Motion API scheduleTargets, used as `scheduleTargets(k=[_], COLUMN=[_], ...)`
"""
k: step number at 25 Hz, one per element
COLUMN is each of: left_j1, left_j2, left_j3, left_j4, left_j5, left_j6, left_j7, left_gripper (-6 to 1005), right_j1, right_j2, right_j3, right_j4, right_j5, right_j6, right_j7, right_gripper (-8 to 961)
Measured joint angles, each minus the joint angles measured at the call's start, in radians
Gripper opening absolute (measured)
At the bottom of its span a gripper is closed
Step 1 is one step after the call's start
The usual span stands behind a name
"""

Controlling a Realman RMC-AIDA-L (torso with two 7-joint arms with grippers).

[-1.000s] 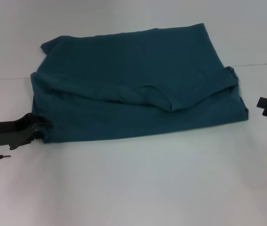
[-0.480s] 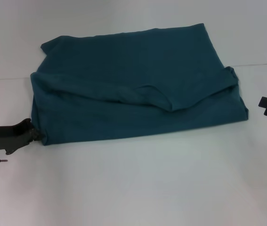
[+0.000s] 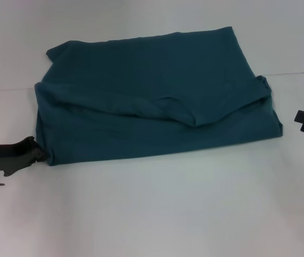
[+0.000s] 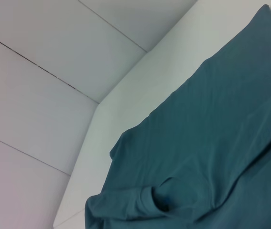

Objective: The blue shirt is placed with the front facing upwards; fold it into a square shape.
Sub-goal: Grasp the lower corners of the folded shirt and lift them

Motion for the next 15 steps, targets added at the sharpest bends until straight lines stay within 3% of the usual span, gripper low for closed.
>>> scheduleTargets(k=[6, 15], left_j1=[0.003, -0.002], left_j2=[-0.004, -0.004], left_j3=[0.012, 0.034], left_j4=[0.021, 0.021], left_j5=[0.0, 0.003], left_j6=[0.0, -0.004], left_j7=[0.013, 0.014], left_gripper=[78, 458], right_j1=[-0.003, -0.003], right_j2=[0.0, -0.001], right_j3=[0.0, 0.0], right_j4=[0.0, 0.0], right_j5=[0.001, 0.001], right_j6=[0.0, 0.0], right_j7=[0.0, 0.0], right_gripper=[583, 583])
